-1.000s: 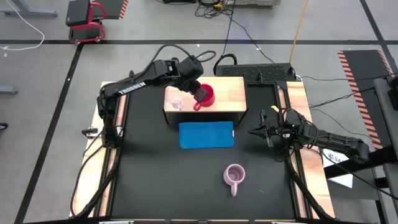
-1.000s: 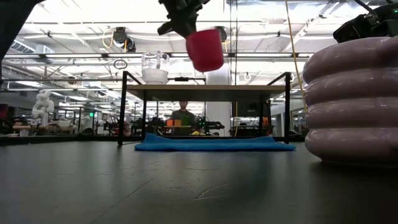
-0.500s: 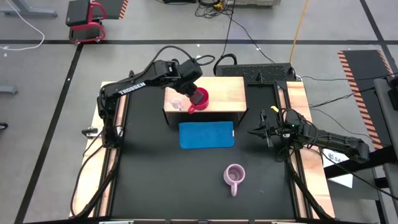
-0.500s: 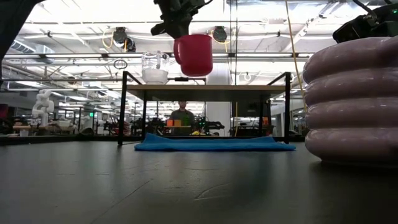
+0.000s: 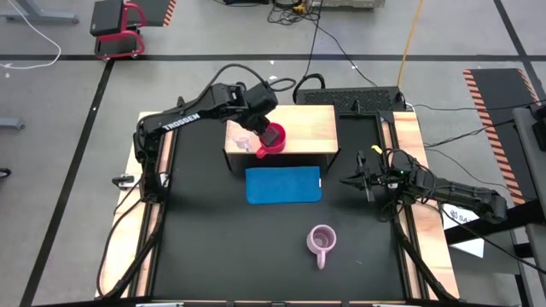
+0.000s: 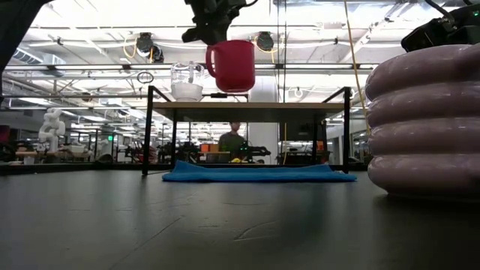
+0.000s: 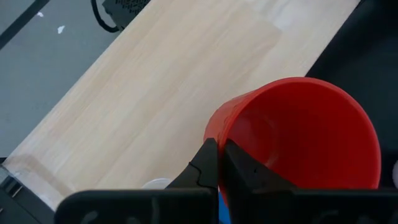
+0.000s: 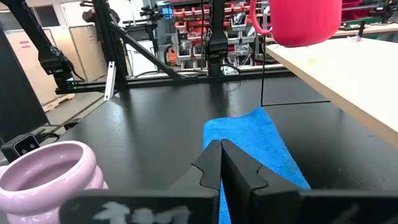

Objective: Stack small to large cups/mugs on shelf
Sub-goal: Put the red mug on the shelf

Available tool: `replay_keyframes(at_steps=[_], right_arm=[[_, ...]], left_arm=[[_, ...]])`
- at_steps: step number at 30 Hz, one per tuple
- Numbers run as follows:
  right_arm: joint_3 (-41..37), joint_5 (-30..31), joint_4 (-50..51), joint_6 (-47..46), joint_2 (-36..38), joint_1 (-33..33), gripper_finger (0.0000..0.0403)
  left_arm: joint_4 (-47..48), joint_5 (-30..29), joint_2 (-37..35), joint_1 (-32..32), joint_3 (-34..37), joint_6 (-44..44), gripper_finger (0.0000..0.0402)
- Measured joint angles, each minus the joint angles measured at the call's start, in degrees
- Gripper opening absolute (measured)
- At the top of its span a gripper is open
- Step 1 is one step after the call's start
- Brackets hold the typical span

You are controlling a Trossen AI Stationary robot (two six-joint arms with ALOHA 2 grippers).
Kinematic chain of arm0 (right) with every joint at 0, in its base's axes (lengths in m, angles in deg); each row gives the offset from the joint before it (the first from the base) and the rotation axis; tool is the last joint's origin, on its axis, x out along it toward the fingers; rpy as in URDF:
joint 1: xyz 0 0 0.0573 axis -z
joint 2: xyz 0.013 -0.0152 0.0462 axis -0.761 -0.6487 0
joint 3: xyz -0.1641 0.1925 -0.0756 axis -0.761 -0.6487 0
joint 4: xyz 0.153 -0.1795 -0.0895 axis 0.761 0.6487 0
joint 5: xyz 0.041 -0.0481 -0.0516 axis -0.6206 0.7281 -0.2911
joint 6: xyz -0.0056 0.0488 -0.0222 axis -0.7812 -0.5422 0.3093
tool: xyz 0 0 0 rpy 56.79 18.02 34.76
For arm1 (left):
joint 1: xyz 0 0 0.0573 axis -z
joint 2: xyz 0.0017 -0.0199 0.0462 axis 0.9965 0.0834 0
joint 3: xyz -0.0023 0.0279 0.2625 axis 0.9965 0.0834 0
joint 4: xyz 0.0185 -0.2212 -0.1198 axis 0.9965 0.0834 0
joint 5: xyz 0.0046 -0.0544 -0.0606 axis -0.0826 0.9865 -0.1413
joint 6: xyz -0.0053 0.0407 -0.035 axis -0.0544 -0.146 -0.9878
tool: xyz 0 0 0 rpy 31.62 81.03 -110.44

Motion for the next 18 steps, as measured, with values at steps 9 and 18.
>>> replay_keyframes(at_steps=[9,18], right_arm=[[0.0,0.0,0.0,0.0,-0.02,0.0,0.0],[0.0,0.0,0.0,-0.02,-0.02,0.02,0.0]], left_arm=[[-0.12,-1.88,0.0,1.25,0.0,1.33,0.0004],[0.02,-1.54,0.0,1.26,0.0,1.41,0.0004]])
